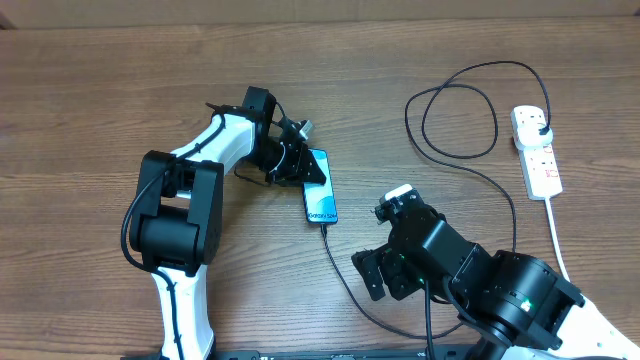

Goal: Plug charger to phone and switch on socket
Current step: 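Lower the phone flat onto the table with the left gripper, then hold the phone on the table, then open the left gripper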

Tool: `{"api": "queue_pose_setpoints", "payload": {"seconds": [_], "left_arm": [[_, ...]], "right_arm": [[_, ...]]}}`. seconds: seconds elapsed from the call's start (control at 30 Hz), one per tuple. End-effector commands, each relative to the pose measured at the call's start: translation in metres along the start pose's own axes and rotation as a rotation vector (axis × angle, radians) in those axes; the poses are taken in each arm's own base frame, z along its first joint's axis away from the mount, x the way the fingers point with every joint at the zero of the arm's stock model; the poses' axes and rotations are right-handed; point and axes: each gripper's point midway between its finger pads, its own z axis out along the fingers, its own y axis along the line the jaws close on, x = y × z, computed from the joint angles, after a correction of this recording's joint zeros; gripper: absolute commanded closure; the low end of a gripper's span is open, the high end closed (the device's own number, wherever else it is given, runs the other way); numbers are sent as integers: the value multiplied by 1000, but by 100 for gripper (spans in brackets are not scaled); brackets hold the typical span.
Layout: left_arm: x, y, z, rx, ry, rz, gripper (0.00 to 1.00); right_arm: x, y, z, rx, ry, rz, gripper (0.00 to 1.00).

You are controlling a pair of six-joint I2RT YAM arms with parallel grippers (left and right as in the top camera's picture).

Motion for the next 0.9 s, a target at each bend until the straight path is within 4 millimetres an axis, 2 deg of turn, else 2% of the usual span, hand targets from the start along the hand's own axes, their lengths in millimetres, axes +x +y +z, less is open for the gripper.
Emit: {"api": "queue_pose_setpoints", "payload": {"seconds": [0.0, 0.3, 0.87], "left_arm": [[-5, 0, 1, -24, -2, 34, 70], [-5, 1, 1, -28, -3, 35, 53], [-5, 6, 2, -64, -2, 30, 44]], "right_arm": [[-10, 1, -6, -8, -38, 12, 0], [-12, -1, -6, 8, -49, 13, 0], [-14, -1, -6, 9, -56, 14, 0]]}}
